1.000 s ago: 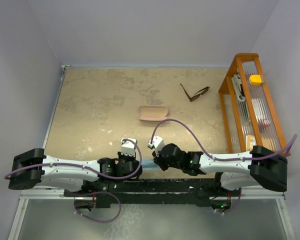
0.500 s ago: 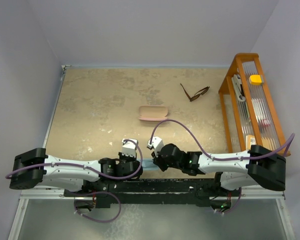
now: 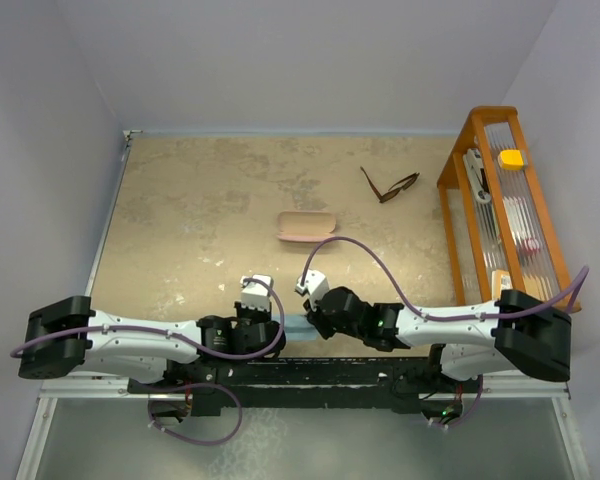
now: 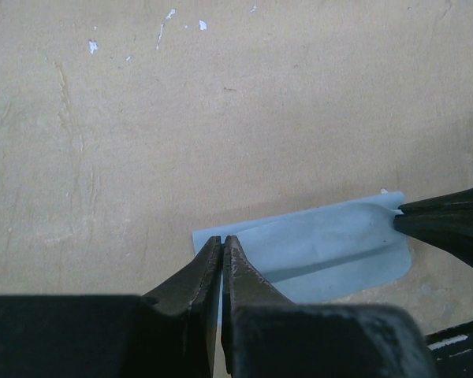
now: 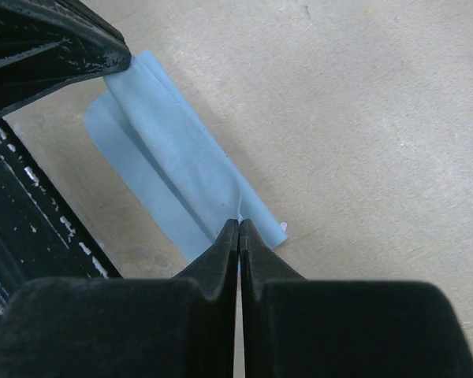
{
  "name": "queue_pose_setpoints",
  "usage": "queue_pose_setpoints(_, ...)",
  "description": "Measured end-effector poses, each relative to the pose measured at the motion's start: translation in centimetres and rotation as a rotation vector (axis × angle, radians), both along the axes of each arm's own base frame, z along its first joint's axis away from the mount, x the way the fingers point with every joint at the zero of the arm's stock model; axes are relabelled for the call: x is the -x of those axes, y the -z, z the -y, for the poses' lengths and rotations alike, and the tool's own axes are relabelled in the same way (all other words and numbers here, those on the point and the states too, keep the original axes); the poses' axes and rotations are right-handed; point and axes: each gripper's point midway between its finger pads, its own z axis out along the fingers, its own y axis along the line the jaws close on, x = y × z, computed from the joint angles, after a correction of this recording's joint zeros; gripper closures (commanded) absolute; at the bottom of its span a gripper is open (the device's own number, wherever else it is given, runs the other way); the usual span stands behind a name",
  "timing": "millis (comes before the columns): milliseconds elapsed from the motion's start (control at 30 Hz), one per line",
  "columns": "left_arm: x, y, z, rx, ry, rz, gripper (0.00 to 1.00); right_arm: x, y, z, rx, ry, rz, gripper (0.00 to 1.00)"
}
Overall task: Organize the sunglasses
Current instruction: Fold the glasses cleaning cloth at the center of the board.
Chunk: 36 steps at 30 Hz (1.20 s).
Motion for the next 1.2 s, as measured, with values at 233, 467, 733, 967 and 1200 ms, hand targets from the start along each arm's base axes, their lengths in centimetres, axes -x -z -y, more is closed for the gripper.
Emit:
queue_pose_setpoints(233,-0.8,-0.6,0.0,0.000,-0.022,0.051,1.00,-1.3,0.1,0.2,0.023,0.032,0.044,1.00)
queue_pose_setpoints(467,-1.5,-0.9,0.3,-0.016,-0.027,0.083,1.00,-3.4,-0.3,0.1,0.017,0.074,0.068,1.00)
queue_pose_setpoints(733,-3.3,-1.4,-0.2,-0.015,-0.071,0.104,1.00,-4.5,-0.8,-0.1,0.002,0.092,0.085,1.00)
queue_pose_setpoints(967,-5.1,-1.5,-0.6,-0.017,-0.100,0.106,1.00,-5.1,-0.2,0.0,0.018,0.101,0.081,1.00)
queue_pose_setpoints(1200,-5.3,-0.7,-0.2,-0.032,-0.084,0.093,1.00,-6.1,-0.5,-0.1,0.006,0.122,0.094,1.00)
